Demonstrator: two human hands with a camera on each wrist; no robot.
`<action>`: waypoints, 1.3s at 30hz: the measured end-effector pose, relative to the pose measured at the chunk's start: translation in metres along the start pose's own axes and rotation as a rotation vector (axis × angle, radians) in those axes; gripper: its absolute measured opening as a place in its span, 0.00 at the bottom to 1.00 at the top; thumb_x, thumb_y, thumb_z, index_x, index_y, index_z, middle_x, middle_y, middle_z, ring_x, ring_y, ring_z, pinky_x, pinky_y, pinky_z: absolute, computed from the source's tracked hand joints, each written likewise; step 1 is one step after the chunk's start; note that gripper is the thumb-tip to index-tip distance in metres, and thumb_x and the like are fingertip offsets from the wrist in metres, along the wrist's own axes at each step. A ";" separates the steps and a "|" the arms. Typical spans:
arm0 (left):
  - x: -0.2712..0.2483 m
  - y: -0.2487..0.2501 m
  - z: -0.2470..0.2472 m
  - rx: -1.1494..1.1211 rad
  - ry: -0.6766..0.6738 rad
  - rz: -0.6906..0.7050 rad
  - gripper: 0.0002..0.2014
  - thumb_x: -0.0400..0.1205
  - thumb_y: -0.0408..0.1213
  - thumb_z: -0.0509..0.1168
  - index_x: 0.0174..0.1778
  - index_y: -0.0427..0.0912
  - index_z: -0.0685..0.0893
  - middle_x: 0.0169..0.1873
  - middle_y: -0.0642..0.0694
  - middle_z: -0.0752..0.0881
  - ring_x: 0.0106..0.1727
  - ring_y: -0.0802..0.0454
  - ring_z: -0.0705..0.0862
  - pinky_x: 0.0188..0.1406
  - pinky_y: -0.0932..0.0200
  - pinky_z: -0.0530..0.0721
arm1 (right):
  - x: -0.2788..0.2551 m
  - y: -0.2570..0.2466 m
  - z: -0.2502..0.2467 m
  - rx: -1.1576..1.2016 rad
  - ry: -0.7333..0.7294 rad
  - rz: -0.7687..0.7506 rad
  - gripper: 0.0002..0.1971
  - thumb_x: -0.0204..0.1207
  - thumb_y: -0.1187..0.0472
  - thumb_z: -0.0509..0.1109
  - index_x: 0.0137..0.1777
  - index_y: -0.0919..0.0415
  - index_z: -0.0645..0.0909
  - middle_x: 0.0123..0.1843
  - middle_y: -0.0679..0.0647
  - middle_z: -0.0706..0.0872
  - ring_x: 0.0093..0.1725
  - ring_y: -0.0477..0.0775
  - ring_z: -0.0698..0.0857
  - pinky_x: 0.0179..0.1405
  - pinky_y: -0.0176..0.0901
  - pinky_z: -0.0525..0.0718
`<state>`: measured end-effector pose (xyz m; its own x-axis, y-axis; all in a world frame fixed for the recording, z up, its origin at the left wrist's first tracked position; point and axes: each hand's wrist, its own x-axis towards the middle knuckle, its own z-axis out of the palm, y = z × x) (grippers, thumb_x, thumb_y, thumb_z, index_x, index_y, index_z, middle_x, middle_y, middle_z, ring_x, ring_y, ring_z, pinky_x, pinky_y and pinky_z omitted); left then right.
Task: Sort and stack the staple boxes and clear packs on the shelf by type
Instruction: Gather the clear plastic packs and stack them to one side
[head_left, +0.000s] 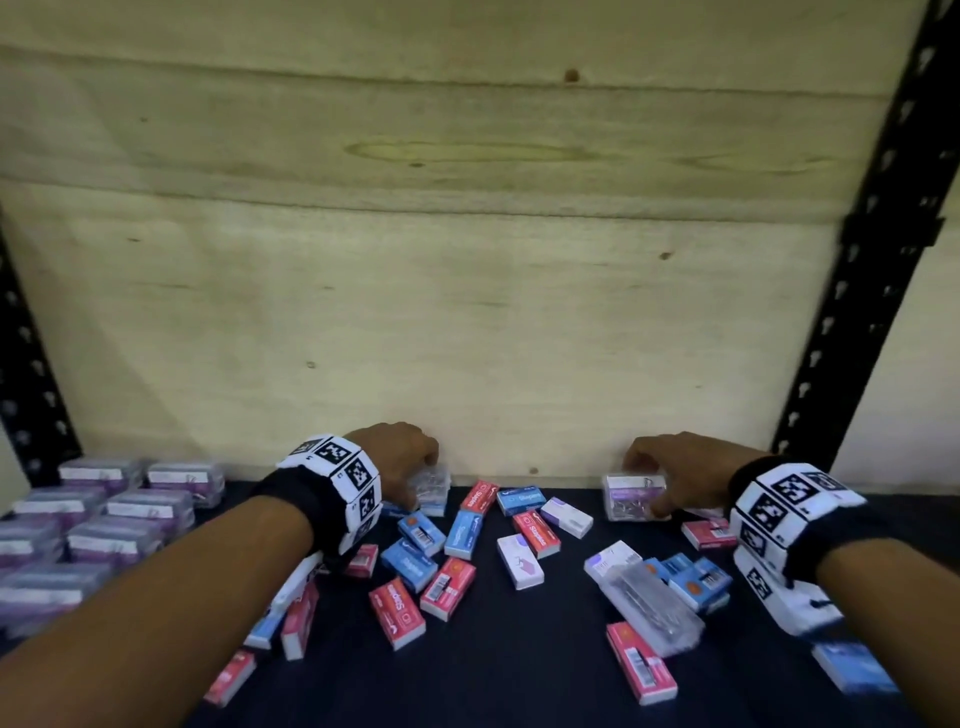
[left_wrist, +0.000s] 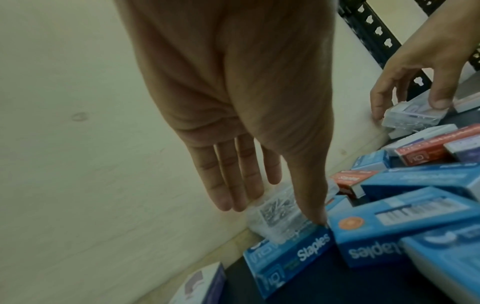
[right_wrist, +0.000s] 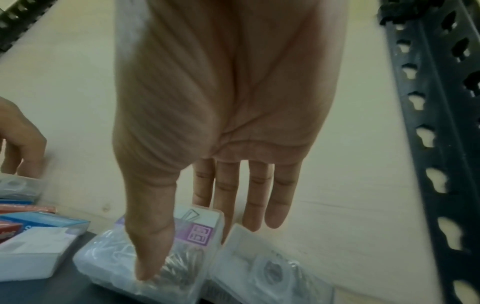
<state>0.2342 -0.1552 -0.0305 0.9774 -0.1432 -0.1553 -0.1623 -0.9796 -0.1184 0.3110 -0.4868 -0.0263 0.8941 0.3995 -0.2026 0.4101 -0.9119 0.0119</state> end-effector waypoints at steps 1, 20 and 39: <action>0.000 0.000 0.000 0.004 -0.002 0.003 0.29 0.75 0.46 0.75 0.71 0.45 0.75 0.64 0.46 0.79 0.62 0.47 0.79 0.55 0.57 0.76 | 0.002 -0.001 0.001 -0.012 -0.001 0.000 0.32 0.68 0.52 0.81 0.72 0.49 0.73 0.70 0.46 0.80 0.65 0.49 0.80 0.66 0.44 0.77; -0.033 -0.021 -0.015 -0.095 0.034 -0.055 0.19 0.87 0.39 0.57 0.75 0.46 0.72 0.67 0.43 0.81 0.64 0.44 0.81 0.60 0.55 0.78 | -0.012 -0.040 -0.027 0.032 0.042 -0.116 0.13 0.73 0.49 0.78 0.54 0.44 0.79 0.49 0.40 0.81 0.47 0.44 0.81 0.46 0.38 0.78; -0.227 -0.094 -0.041 0.012 -0.060 -0.289 0.22 0.86 0.38 0.54 0.78 0.50 0.70 0.73 0.46 0.77 0.70 0.46 0.78 0.68 0.53 0.76 | -0.047 -0.285 -0.060 -0.070 0.069 -0.562 0.17 0.78 0.47 0.72 0.64 0.50 0.80 0.59 0.48 0.84 0.54 0.51 0.83 0.52 0.45 0.81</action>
<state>0.0332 -0.0360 0.0559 0.9737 0.1507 -0.1707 0.1199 -0.9767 -0.1782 0.1625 -0.2400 0.0389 0.5438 0.8288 -0.1319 0.8350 -0.5500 -0.0135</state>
